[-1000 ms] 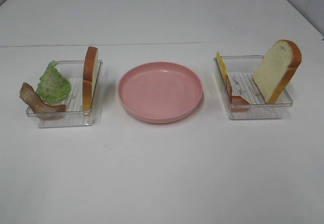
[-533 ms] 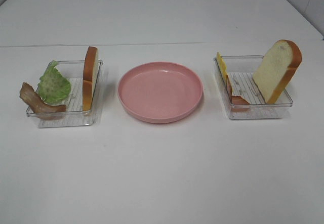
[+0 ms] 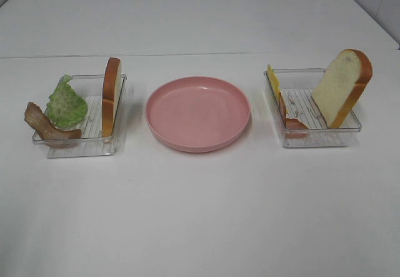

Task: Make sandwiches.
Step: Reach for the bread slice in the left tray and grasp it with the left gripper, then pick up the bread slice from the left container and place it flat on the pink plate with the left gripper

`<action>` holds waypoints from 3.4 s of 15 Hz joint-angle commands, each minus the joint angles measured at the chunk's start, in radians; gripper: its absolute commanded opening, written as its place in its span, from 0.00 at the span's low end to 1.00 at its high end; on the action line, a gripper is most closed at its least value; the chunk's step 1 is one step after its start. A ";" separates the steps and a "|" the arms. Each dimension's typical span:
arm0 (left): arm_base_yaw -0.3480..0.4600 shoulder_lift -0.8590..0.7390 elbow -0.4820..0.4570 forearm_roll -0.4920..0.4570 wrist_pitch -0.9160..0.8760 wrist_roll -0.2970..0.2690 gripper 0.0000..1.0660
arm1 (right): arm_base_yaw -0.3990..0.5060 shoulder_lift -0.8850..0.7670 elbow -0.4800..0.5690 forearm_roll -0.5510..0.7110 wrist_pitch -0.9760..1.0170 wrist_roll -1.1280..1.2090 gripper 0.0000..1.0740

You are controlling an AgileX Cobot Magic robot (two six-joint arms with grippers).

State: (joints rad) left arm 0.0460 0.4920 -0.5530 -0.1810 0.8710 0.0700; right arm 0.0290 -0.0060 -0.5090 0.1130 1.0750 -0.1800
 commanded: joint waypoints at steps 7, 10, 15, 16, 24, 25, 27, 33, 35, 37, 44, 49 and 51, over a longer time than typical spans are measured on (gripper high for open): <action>-0.005 0.503 -0.288 -0.059 -0.024 0.032 0.83 | -0.006 -0.013 0.001 -0.002 -0.008 0.001 0.70; -0.005 0.735 -0.478 -0.098 0.093 0.035 0.82 | -0.006 -0.013 0.001 -0.002 -0.008 0.001 0.70; -0.118 1.013 -0.710 -0.078 0.199 0.009 0.82 | -0.006 -0.013 0.001 -0.002 -0.008 0.001 0.70; -0.142 1.044 -0.739 -0.063 0.199 -0.013 0.82 | -0.006 -0.013 0.001 -0.002 -0.008 0.001 0.70; -0.410 1.453 -1.175 0.204 0.327 -0.421 0.80 | -0.006 -0.013 0.001 -0.002 -0.008 0.001 0.70; -0.414 1.496 -1.215 0.204 0.334 -0.422 0.79 | -0.006 -0.013 0.001 -0.002 -0.008 0.001 0.70; -0.417 1.580 -1.302 0.175 0.345 -0.426 0.78 | -0.006 -0.013 0.001 -0.002 -0.008 0.001 0.70; -0.417 1.693 -1.364 0.171 0.312 -0.419 0.76 | -0.006 -0.013 0.001 -0.002 -0.008 0.001 0.70; -0.417 1.710 -1.364 0.170 0.288 -0.419 0.74 | -0.006 -0.013 0.001 -0.002 -0.008 0.001 0.70; -0.417 1.720 -1.364 0.170 0.280 -0.419 0.66 | -0.006 -0.013 0.001 -0.002 -0.008 0.001 0.70; -0.417 1.726 -1.371 0.172 0.246 -0.418 0.00 | -0.006 -0.013 0.001 -0.002 -0.008 0.001 0.70; -0.417 1.725 -1.427 0.174 0.358 -0.404 0.00 | -0.006 -0.013 0.001 -0.002 -0.008 0.001 0.70; -0.417 1.709 -1.490 0.152 0.418 -0.383 0.00 | -0.006 -0.013 0.001 -0.002 -0.008 0.001 0.70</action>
State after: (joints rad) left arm -0.3660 2.2100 -2.0320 -0.0150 1.2130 -0.3210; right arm 0.0290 -0.0060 -0.5090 0.1130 1.0750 -0.1800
